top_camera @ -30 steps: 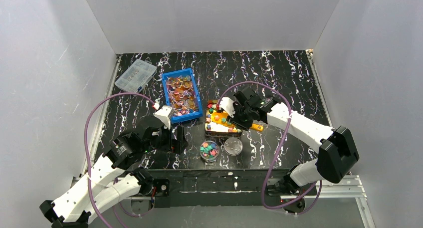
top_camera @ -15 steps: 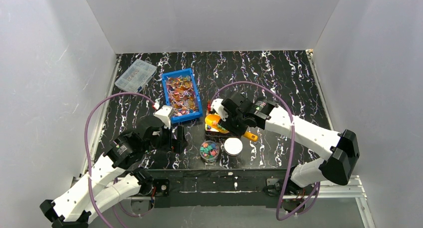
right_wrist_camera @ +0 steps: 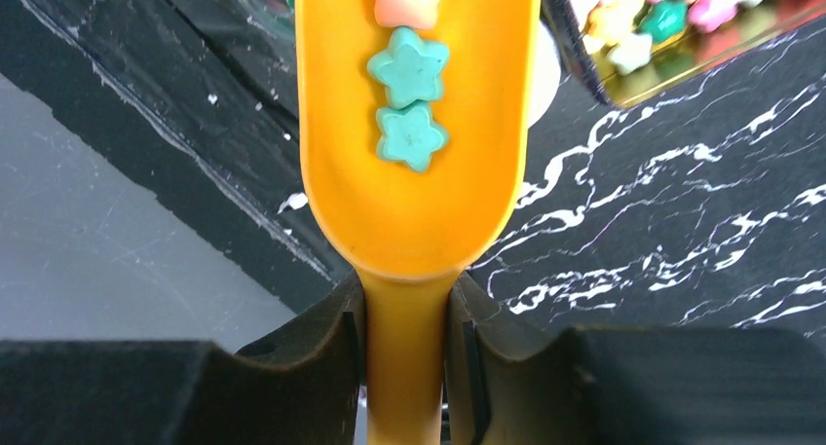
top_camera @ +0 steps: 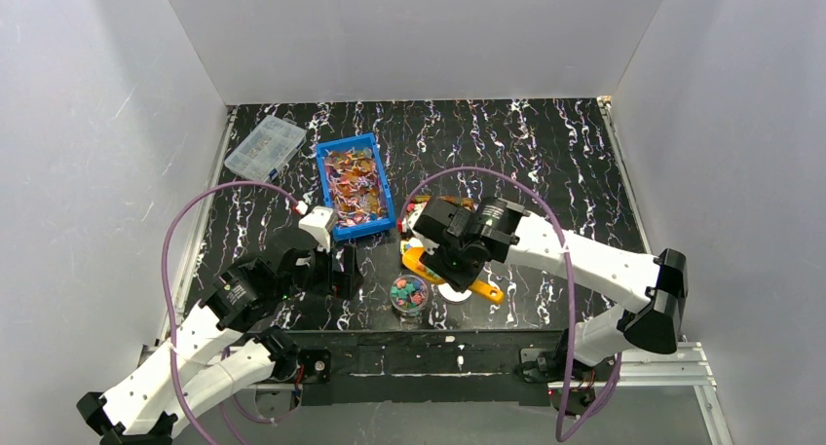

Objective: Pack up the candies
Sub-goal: Place the fake candies in the packing bottle.

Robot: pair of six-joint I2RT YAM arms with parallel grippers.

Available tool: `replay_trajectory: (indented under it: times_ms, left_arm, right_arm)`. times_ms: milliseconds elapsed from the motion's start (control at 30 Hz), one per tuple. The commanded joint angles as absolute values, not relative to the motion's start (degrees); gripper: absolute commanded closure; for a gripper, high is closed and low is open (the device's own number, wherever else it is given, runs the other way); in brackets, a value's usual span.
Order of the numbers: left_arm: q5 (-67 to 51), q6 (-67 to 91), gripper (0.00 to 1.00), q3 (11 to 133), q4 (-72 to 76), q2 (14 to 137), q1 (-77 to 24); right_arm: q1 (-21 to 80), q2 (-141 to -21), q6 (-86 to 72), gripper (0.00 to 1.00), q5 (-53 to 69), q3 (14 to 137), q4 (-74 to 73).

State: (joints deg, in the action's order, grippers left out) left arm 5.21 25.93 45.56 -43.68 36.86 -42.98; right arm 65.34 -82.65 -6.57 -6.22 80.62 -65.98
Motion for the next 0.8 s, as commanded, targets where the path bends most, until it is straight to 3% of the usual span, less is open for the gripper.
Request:
replay_trajectory:
  times_ms: [0, 333, 767]
  left_arm:
    - [6.53, 26.17, 0.01, 45.79, -44.86, 36.71, -43.15]
    - [6.63, 26.19, 0.01, 45.88, -45.17, 36.45, -43.13]
    - [6.18, 26.38, 0.01, 45.8, -45.31, 35.41, -43.11]
  right_arm:
    - [67.37, -84.3, -12.12, 0.99, -5.88, 85.16, -73.34]
    - [70.84, -87.02, -16.48, 0.99, -0.43, 88.33, -81.35]
    - [71.81, -92.0, -19.46, 0.99, 5.66, 89.6, -81.56]
